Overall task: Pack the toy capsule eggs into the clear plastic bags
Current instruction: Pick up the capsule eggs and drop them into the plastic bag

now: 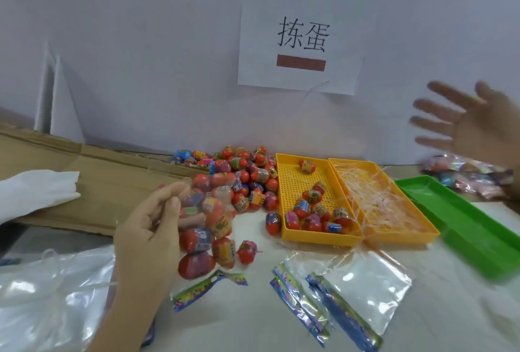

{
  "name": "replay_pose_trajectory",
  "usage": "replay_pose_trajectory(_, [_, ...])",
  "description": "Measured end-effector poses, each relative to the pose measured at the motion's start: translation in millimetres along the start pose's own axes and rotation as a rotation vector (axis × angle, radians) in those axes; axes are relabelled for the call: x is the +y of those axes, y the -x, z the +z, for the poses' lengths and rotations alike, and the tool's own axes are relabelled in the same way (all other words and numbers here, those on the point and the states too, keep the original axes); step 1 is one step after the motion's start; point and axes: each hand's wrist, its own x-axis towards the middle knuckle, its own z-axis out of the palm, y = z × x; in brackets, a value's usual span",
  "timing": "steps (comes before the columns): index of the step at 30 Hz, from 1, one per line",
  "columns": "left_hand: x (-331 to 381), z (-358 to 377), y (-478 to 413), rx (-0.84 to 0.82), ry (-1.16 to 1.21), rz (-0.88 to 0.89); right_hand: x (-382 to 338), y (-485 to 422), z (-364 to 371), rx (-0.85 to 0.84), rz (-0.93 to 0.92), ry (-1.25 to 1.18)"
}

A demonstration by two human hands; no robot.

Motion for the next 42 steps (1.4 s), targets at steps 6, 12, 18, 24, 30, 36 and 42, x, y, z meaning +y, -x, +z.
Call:
replay_pose_trajectory(6, [3,2,-2,-0.034,0.133,-0.043,73,5,97,0.2,-0.201,0.665])
replay_pose_trajectory(12, [3,-1,-4,-0.033,0.212,-0.092,143,22,201,-0.242,0.026,0.49])
replay_pose_trajectory(18, [7,1,-3,-0.1,0.317,-0.155,184,26,249,-0.094,0.029,0.2])
replay_pose_trajectory(24, [4,-7,-12,-0.175,0.221,-0.422,197,27,256,-0.021,0.062,-0.106])
replay_pose_trajectory(30, [-4,-5,-12,-0.177,0.213,-0.482,200,27,248,0.003,0.028,-0.094])
replay_pose_trajectory(36, [1,-4,-12,-0.192,0.286,-0.466,197,28,235,0.061,-0.032,-0.086])
replay_pose_trajectory(42, [4,-2,-10,-0.151,0.276,-0.495,195,29,226,-0.006,-0.123,-0.081])
